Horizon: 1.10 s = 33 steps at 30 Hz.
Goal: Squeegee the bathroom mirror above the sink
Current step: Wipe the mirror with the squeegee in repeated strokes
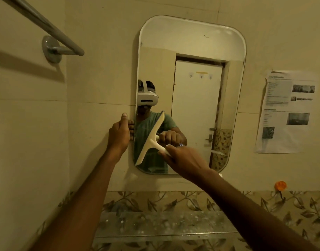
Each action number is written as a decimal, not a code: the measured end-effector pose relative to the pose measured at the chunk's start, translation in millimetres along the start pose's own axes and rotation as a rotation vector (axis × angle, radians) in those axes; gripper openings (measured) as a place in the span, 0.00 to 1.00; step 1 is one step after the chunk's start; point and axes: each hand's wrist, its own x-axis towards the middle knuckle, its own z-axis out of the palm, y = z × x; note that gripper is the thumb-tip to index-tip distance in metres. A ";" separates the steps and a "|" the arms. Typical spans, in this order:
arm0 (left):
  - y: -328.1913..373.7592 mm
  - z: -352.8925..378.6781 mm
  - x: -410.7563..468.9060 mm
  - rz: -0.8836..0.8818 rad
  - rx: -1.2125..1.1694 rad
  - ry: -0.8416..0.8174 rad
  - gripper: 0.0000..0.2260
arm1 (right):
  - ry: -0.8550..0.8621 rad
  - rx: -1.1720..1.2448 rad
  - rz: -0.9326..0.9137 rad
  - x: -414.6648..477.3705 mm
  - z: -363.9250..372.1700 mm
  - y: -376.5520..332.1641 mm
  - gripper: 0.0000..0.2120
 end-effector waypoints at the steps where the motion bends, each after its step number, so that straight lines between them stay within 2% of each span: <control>1: 0.0 0.6 -0.5 -0.006 -0.002 0.002 0.20 | -0.009 -0.022 -0.007 4.8 -2.2 0.4 0.17; 7: -3.3 4.1 2.1 0.009 -0.012 0.024 0.19 | -0.050 -0.009 0.114 -9.3 1.6 13.7 0.18; 11: -4.4 5.9 3.2 0.009 -0.027 0.029 0.20 | -0.115 0.048 0.270 -49.5 0.0 41.7 0.15; 14: -5.3 6.7 1.2 0.036 0.014 0.053 0.19 | -0.127 0.030 0.321 -61.7 -1.7 46.4 0.14; 18: -6.4 6.3 1.4 0.054 0.067 0.052 0.20 | -0.099 0.041 0.235 -59.1 1.0 31.3 0.13; 23: -6.0 9.0 -0.1 0.067 0.102 0.085 0.21 | -0.217 -0.090 -0.017 -41.4 27.8 -6.1 0.21; 28: -5.7 14.7 -2.8 0.074 0.099 0.141 0.20 | -0.213 -0.156 -0.045 -33.6 29.4 1.0 0.22; 33: -3.8 15.3 -2.8 0.051 0.083 0.140 0.21 | -0.286 -0.204 0.036 -57.4 9.8 56.3 0.23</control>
